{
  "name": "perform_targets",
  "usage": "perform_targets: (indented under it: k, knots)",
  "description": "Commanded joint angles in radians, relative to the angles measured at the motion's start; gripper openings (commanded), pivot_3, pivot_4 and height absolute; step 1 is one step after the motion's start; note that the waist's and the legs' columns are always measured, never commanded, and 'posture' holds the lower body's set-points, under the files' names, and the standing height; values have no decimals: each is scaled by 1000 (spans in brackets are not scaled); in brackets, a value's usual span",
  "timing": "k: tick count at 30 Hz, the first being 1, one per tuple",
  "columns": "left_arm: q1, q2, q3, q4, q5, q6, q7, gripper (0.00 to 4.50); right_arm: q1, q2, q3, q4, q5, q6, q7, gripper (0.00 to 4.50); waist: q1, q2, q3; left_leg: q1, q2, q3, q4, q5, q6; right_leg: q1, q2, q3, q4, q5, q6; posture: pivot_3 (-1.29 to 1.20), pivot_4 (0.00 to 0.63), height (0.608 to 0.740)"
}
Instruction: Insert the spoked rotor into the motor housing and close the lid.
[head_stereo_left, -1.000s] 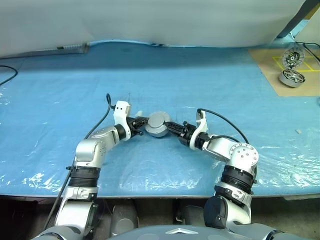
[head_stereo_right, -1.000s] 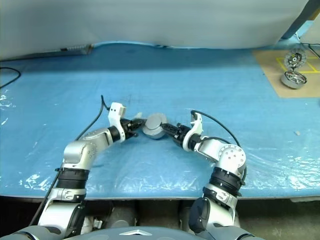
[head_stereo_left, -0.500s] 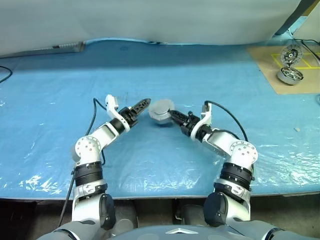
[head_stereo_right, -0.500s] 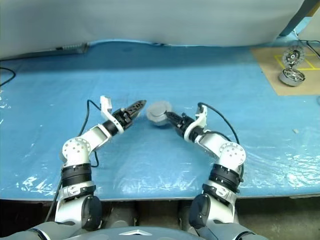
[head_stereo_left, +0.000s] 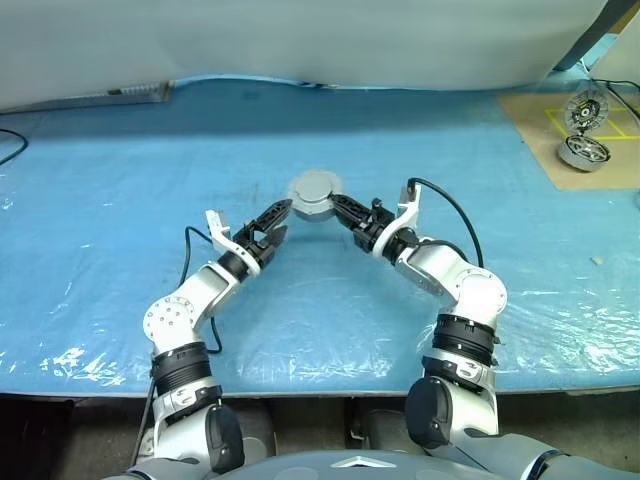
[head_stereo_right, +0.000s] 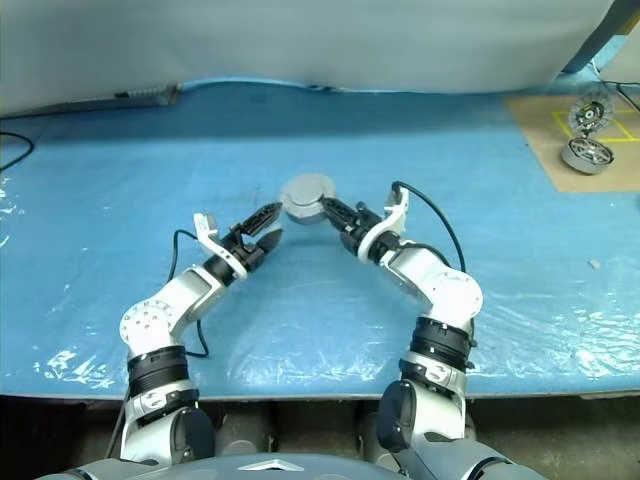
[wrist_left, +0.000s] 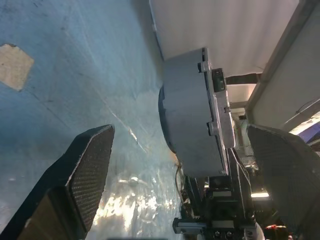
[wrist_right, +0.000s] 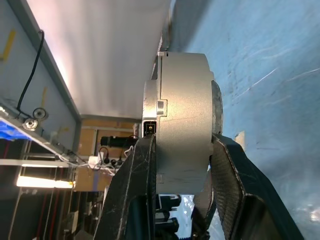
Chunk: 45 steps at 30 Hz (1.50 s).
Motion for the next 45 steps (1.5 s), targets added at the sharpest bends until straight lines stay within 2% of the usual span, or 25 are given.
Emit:
perform_targets:
  k: [1,11,14,18,20,22,25,29,34,37,41,45]
  knots:
    - [1,-6,-2,-32,-85,-28,1,4500,-6,70,62,-66,112,-14,-13,1144,0,0,0,0,0,0,0,0,0,0,0,0,0,0,0,0,150,740]
    - [0,-17,-26,15,-197,-82,18,4500,61,46,173,-96,247,-67,-91,1144,1,0,0,-2,0,-1,3,0,0,0,0,-1,0,1,2,0,150,740]
    - [1,-22,-29,28,-255,-76,49,3906,70,32,194,-99,273,-85,-107,1144,1,0,0,-2,0,-1,4,0,0,0,0,0,1,1,2,0,150,740]
    - [18,-9,-32,28,-311,-76,91,2515,79,12,216,-104,294,-105,-123,1144,1,-1,0,-2,0,-1,4,0,0,0,0,0,1,1,2,0,150,740]
    - [24,-2,-37,27,-332,-82,104,2395,82,1,228,-107,298,-113,-128,1144,1,-1,0,-2,0,-2,4,0,0,0,0,-1,1,1,3,0,150,740]
    - [31,9,-44,21,-345,-90,117,2395,75,-67,274,-147,172,-129,-43,1144,2,-1,0,-3,0,-2,5,0,0,0,0,-1,1,2,3,0,150,740]
    - [18,32,-48,25,-338,-119,126,2395,82,-236,416,-213,-93,-185,119,1144,5,-2,1,-6,0,-4,7,0,0,0,0,-2,1,3,5,0,150,740]
    - [-18,70,-60,69,-289,-165,122,2395,120,-349,510,-246,-253,-264,259,2698,9,-4,1,-6,0,-6,10,0,0,2,0,-3,1,4,7,0,150,740]
    - [-91,148,-87,187,-185,-197,73,2395,204,-462,624,-294,-544,-459,398,4489,12,-5,1,-7,0,-7,14,0,0,1,0,-3,2,4,11,0,150,740]
    - [-139,180,-94,259,-122,-209,38,2395,263,-486,687,-303,-711,-615,457,4500,16,-6,2,-7,-1,-8,16,0,0,1,-1,-3,2,6,10,0,150,740]
    - [-232,213,-119,394,-2,-239,-23,2395,320,-488,768,-266,-944,-809,457,4500,16,-7,2,-8,-2,-8,17,0,0,1,-2,-3,2,6,9,0,150,740]
    - [-331,233,-159,552,136,-279,-94,2395,345,-453,785,-225,-1034,-897,473,4500,12,-8,2,-8,-3,-8,18,0,0,1,-2,-3,3,7,9,0,150,740]
